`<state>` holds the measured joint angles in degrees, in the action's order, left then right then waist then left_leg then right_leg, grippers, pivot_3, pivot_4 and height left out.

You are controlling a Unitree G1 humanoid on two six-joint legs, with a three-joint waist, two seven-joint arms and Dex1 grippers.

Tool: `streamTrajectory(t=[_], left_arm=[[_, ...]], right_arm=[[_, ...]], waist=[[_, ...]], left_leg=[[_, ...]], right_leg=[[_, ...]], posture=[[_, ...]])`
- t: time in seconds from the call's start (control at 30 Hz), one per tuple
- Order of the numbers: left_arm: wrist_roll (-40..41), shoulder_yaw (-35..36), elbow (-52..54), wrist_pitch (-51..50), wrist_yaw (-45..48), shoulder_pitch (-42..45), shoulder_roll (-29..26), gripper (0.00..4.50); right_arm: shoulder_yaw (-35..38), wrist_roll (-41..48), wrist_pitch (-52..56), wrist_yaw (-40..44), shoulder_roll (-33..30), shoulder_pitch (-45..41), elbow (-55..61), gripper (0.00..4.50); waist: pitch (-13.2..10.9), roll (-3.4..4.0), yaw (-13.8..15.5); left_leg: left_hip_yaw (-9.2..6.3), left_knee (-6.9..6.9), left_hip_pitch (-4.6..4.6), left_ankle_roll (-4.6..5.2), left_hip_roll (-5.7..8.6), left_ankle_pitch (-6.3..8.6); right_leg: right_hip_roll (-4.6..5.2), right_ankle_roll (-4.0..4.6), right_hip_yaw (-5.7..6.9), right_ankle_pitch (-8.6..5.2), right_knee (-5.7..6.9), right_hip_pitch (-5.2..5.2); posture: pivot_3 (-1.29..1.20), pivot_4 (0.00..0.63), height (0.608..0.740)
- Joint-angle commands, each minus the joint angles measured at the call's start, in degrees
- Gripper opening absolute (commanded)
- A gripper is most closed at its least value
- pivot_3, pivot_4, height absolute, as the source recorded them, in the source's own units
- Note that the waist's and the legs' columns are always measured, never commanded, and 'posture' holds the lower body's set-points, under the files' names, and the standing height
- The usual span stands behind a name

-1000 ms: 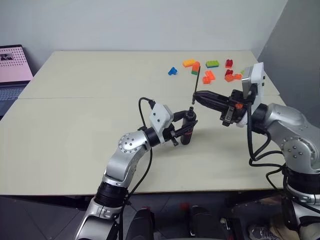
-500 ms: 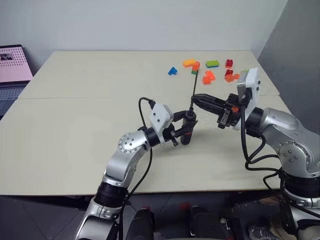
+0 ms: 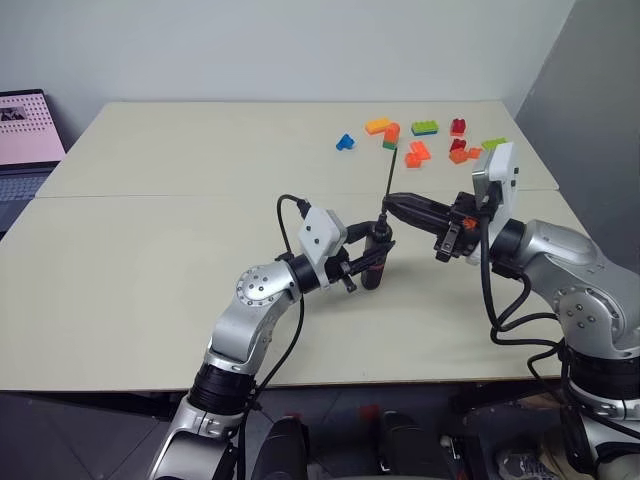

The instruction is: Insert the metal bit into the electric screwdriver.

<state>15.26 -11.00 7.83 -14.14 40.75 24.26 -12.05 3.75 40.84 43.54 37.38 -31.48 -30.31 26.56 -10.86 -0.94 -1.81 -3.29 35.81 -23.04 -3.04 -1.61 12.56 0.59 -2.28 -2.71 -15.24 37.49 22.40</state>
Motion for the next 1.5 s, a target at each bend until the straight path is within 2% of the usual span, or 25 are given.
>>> streamTrajectory(t=[0.03, 0.5, 0.73, 0.87, 1.03, 1.3, 1.5], left_arm=[[-0.06, -0.46, 0.54, 0.51, 0.21, -0.05, -0.17, 1.62], [-0.22, -0.49, 0.33, 0.65, 0.15, 0.11, 0.04, 1.62], [-0.26, -0.47, 0.34, 0.71, 0.11, 0.09, 0.2, 1.62], [-0.26, -0.52, 0.34, 0.75, 0.13, 0.12, 0.29, 1.62], [-0.2, -0.52, 0.15, 0.75, 0.16, 0.4, 0.43, 1.62], [1.06, 1.98, 1.91, -1.6, -1.33, 4.66, 0.17, 1.62], [-0.71, 3.08, 1.6, -3.34, -1.45, 10.02, -3.24, 1.62]], right_arm=[[-0.26, -0.98, -1.95, 0.77, -0.95, 0.27, 1.92, 0.0], [-4.2, -2.38, -1.64, 4.74, -3.43, 0.26, 0.73, 0.0], [-2.36, -0.72, -0.03, 3.35, -3.49, -0.59, 0.7, 0.0], [0.26, 1.96, 0.66, 4.11, -4.35, -0.97, 1.46, 0.7], [1.22, 2.64, 0.31, 5.31, -5.67, -1.03, 1.3, 1.84], [3.57, -0.43, -2.82, 9.16, -11.57, 0.95, 0.66, 3.66], [4.4, -3.04, -5.08, 11.98, -16.78, 3.65, 1.46, 3.7]], waist=[[0.0, 0.0, 0.0], [0.0, 0.0, 0.03], [0.0, 0.0, 0.05], [0.0, 0.0, 0.06], [0.0, 0.0, 0.08], [-0.03, -0.03, 0.11], [-0.04, -0.03, 0.11]], left_leg=[[0.0, 0.0, 0.0, 0.0, 0.0, 0.0], [0.0, -0.06, -0.01, 0.0, 0.0, 0.0], [0.0, -0.05, -0.01, 0.0, 0.0, 0.0], [0.0, -0.06, -0.03, 0.0, 0.0, 0.0], [0.0, -0.07, -0.06, 0.01, 0.0, 0.01], [-0.01, -0.06, -0.18, 0.02, 0.0, 0.01], [-0.01, -0.02, -0.72, 0.01, 0.0, 0.01]], right_leg=[[0.0, 0.0, 0.0, 0.0, 0.0, 0.0], [0.01, -0.01, 0.01, 0.01, -0.28, -0.09], [0.01, -0.03, 0.01, 0.02, -0.28, -0.09], [0.01, -0.03, 0.01, 0.02, -0.29, -0.09], [0.01, -0.3, 0.01, 0.18, -0.34, -0.07], [0.01, -0.32, 0.05, 0.19, -0.41, -0.02], [0.0, -0.42, 0.04, 0.26, -0.34, 0.54]], posture=[[0.0, 0.15, 0.74], [0.0, 0.15, 0.74], [0.0, 0.15, 0.74], [0.0, 0.15, 0.74], [0.0, 0.15, 0.74], [0.0, 0.15, 0.74], [0.0, 0.15, 0.74]])
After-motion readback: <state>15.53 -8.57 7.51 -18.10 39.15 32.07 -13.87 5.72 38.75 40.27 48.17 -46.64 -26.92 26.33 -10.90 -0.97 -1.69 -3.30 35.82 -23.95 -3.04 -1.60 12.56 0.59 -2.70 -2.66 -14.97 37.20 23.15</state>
